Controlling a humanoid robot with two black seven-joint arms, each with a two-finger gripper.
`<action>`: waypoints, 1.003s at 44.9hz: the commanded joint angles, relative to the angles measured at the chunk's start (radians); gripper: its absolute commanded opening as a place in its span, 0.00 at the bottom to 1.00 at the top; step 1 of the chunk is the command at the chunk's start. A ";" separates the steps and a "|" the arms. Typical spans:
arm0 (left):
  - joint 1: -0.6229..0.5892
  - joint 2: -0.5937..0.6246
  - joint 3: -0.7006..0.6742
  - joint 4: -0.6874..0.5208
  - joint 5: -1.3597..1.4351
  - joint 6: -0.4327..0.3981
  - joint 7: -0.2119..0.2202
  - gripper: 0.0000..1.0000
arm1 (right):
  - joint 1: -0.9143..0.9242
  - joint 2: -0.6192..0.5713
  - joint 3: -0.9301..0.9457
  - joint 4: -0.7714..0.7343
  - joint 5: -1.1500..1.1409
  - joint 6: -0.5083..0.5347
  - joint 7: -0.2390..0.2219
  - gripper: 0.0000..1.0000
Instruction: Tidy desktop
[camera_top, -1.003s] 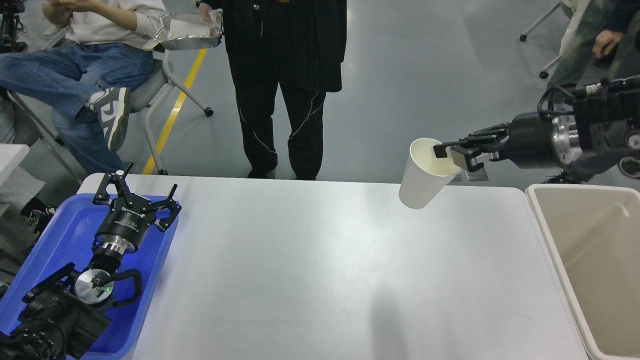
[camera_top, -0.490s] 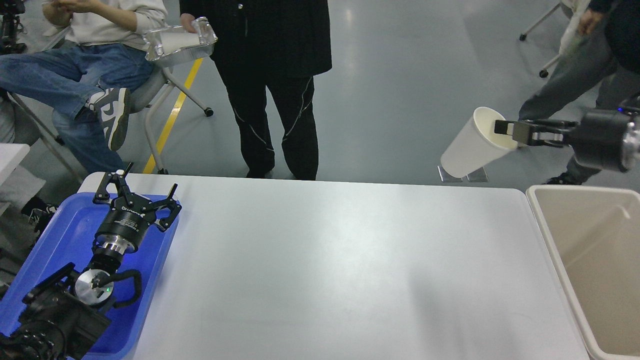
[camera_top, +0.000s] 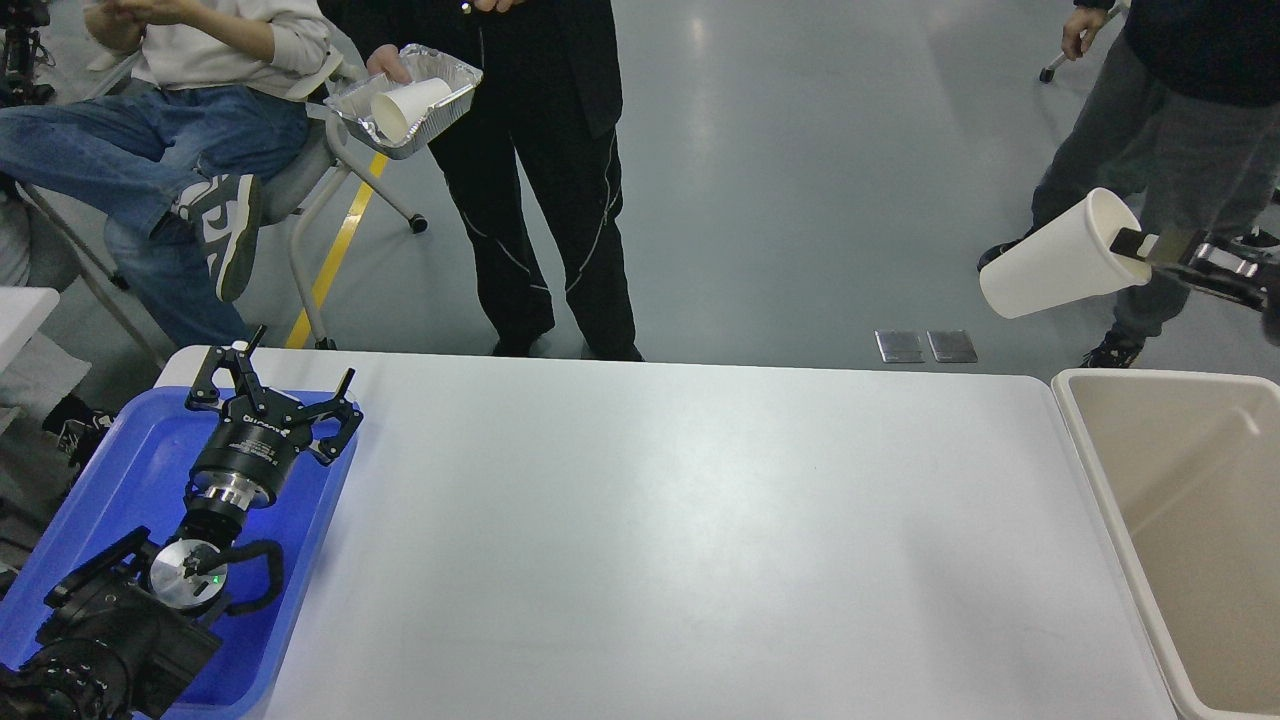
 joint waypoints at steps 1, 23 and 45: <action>0.000 0.000 0.000 0.000 0.000 0.000 0.000 1.00 | -0.088 -0.038 0.019 -0.058 0.231 -0.004 -0.001 0.00; 0.000 0.002 0.000 0.000 0.000 0.000 0.000 1.00 | -0.326 -0.030 0.068 -0.203 0.685 -0.004 0.000 0.00; 0.000 0.002 0.000 0.000 -0.002 0.000 0.000 1.00 | -0.653 0.033 0.345 -0.341 0.912 0.003 -0.007 0.00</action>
